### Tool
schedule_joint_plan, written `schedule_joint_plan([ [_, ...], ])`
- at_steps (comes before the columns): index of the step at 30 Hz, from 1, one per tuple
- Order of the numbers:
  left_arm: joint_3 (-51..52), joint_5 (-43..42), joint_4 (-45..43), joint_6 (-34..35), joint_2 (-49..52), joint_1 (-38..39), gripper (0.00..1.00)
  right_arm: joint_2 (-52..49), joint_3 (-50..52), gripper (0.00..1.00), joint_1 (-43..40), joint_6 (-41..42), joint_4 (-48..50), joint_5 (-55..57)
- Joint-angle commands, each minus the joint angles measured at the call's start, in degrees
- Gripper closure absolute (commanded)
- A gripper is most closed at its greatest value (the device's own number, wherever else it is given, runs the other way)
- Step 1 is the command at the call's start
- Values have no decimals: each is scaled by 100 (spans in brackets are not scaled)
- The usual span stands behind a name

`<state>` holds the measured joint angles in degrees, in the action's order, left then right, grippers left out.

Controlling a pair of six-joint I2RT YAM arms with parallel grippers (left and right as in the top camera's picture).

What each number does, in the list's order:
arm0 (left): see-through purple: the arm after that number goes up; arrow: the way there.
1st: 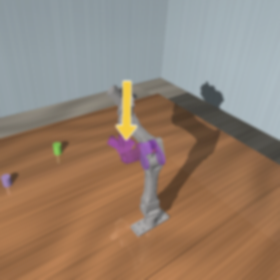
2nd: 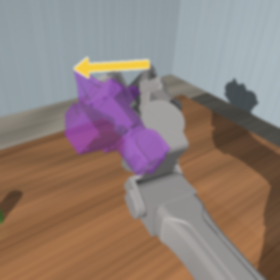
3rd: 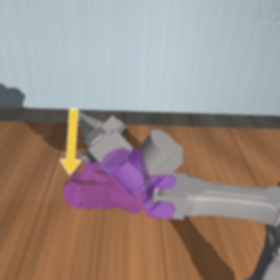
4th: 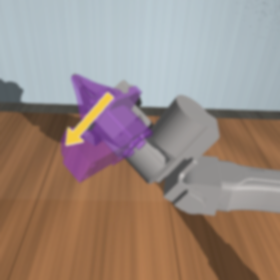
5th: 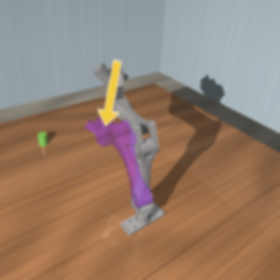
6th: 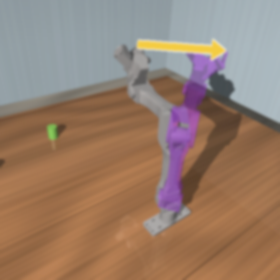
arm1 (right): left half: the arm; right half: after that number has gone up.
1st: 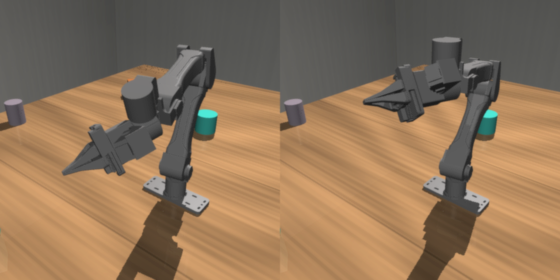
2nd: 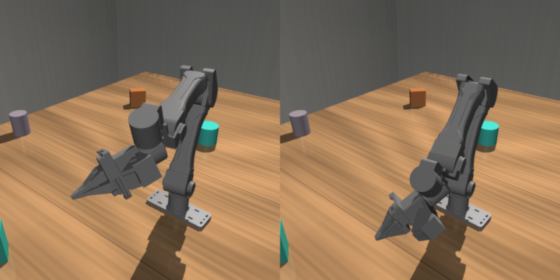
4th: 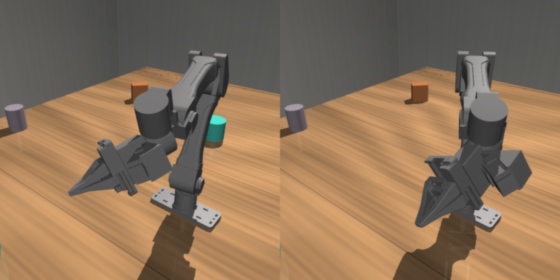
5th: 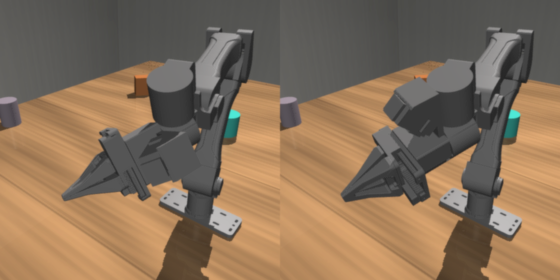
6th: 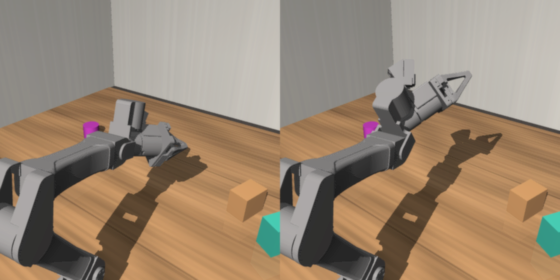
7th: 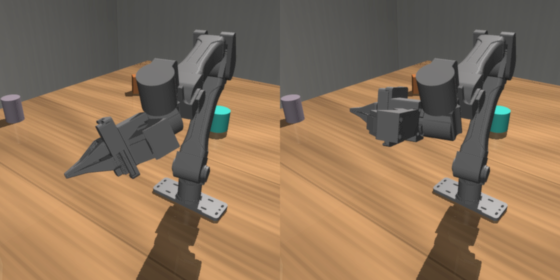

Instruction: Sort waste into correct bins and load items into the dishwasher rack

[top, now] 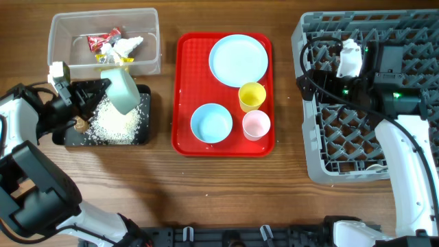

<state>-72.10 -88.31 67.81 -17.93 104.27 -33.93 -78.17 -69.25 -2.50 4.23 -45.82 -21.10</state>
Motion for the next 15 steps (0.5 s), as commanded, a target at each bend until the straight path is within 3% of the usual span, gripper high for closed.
schedule_joint_plan([
  [1,9,116,-190,-173,-61,61,96,-26,-37,0,24,-116,11,61],
  [4,-341,249,-745,-175,-385,647,96,-26,-37,0,24,-116,11,61],
  [9,-1220,2736,-1814,1204,-800,2363,96,-26,-37,0,24,-114,-44,63],
  [12,-1272,5963,-2479,1287,-763,3875,96,-26,-37,0,24,-118,-33,61],
  [14,-1272,7790,-2761,1250,-595,4771,96,-26,-37,0,24,-116,-35,61],
  [15,-1272,8286,-2885,1213,-483,5080,96,-26,-37,0,24,-116,-42,61],
])
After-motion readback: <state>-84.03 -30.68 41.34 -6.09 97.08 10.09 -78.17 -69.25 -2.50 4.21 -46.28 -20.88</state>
